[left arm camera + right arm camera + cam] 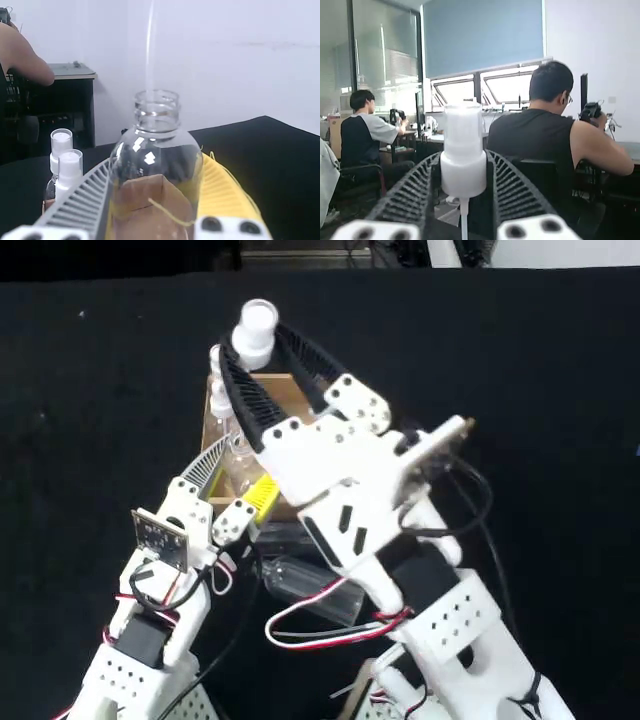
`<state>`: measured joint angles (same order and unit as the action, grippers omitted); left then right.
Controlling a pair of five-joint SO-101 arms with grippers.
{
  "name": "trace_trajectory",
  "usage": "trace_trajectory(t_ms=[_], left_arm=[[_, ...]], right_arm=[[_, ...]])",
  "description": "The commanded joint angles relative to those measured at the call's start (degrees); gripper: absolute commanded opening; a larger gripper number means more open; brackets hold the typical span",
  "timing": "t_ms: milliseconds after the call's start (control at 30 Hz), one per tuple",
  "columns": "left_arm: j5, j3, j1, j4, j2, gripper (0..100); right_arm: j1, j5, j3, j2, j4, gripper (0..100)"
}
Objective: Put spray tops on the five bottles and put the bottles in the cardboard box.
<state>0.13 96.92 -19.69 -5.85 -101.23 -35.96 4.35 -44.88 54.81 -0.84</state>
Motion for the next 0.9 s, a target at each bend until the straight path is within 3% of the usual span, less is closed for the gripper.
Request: trace_trajectory(t_ms=[0,200,500,700,867], left_arm=[[0.62,0.57,0.40,1.32,-0.35,6],[0.62,0.57,0.57,1.32,-0.35,6],[0.62,0.57,0.40,1.32,-0.35,6],[0.62,0.57,0.40,1.32,-0.26,6],[0.62,0.57,0.66,1.23,-0.26,6]], right_arm=[[1.14,-0.26,1.19,-0.04,-1.23,1.1],[1.05,-0.26,1.10,-0.04,0.88,1.1],[0.70,-0.18,2.51,6.46,18.90,1.2],[-6.24,-0.18,2.42,9.98,28.13,2.0],[-7.03,-0.18,2.51,7.52,30.07,17.3]])
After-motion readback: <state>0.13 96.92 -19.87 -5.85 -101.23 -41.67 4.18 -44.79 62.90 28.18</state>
